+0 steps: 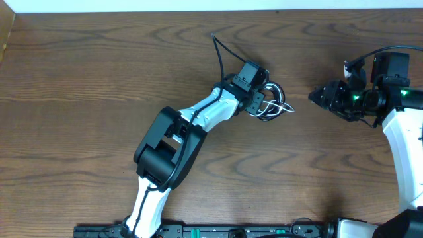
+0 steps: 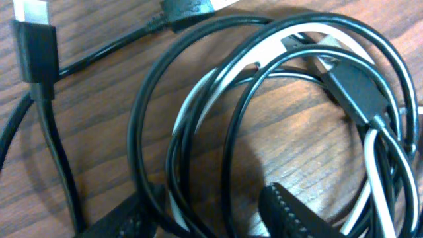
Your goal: Untangle cables
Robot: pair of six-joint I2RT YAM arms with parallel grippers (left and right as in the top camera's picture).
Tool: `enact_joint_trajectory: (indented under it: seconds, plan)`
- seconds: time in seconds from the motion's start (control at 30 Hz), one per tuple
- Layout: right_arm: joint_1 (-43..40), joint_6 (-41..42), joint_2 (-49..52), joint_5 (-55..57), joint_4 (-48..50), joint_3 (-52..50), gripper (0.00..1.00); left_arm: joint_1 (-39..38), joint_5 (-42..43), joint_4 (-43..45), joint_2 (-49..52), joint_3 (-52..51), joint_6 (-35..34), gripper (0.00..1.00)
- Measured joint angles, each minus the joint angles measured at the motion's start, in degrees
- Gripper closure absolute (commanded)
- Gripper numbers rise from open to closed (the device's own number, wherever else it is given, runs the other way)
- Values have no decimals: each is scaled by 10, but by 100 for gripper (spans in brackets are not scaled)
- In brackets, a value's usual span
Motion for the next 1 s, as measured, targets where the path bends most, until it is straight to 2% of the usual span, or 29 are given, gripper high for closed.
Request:
enact_joint_trajectory:
  seconds: [0.07,0.17,0.23,0.27,0.4,0.6,0.77,1.0]
  plan:
    - [0,0,0,2,-1,0,50,-3,-3,0,1,1,0,53]
    - [0,0,0,3,-3,0,50,-8,-13,-1,8,8,0,64]
    - [0,0,0,3,-4,0,49,-10,-25,-3,14,16,0,87]
    - [0,0,0,4,-5,0,49,-11,-30,-6,16,19,1,92]
    - [0,0,0,4,-5,0,47,-13,-41,-28,18,30,-16,93]
    - [0,-1,0,4,12,0,46,-5,-11,-141,-17,36,-49,93]
    - [4,-2,0,4,23,0,45,10,66,-203,-148,34,-68,93]
    - [44,-2,0,-8,65,0,46,35,107,-250,-304,41,-90,93]
